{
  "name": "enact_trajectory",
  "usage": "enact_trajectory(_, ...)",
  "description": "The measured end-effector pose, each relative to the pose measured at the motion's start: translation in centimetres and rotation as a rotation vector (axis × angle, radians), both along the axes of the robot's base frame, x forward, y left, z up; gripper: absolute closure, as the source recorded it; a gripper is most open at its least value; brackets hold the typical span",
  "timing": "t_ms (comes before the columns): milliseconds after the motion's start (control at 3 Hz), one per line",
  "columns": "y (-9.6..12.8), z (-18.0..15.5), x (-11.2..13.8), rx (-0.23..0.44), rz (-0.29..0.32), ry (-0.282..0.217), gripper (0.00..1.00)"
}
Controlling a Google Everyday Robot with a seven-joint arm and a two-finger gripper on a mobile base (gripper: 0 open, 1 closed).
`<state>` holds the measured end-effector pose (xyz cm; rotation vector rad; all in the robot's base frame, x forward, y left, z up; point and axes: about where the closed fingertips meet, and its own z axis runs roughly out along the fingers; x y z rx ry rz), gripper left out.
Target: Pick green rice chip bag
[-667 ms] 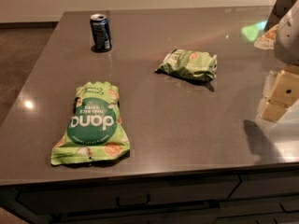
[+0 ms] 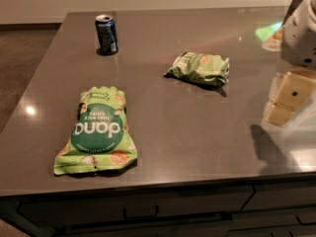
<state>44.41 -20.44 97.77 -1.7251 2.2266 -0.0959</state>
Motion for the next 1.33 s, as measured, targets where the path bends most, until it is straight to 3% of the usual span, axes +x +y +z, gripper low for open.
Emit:
enact_trajectory(333, 3.8, -0.7, 2.0, 0.012, 0.019, 0.007, 0.0)
enact_trajectory(667, 10.7, -2.6, 4.1, 0.059, 0.032, 0.053, 0.0)
enact_trajectory(1333, 17.2, -4.2, 5.0, 0.13, -0.031, 0.111, 0.0)
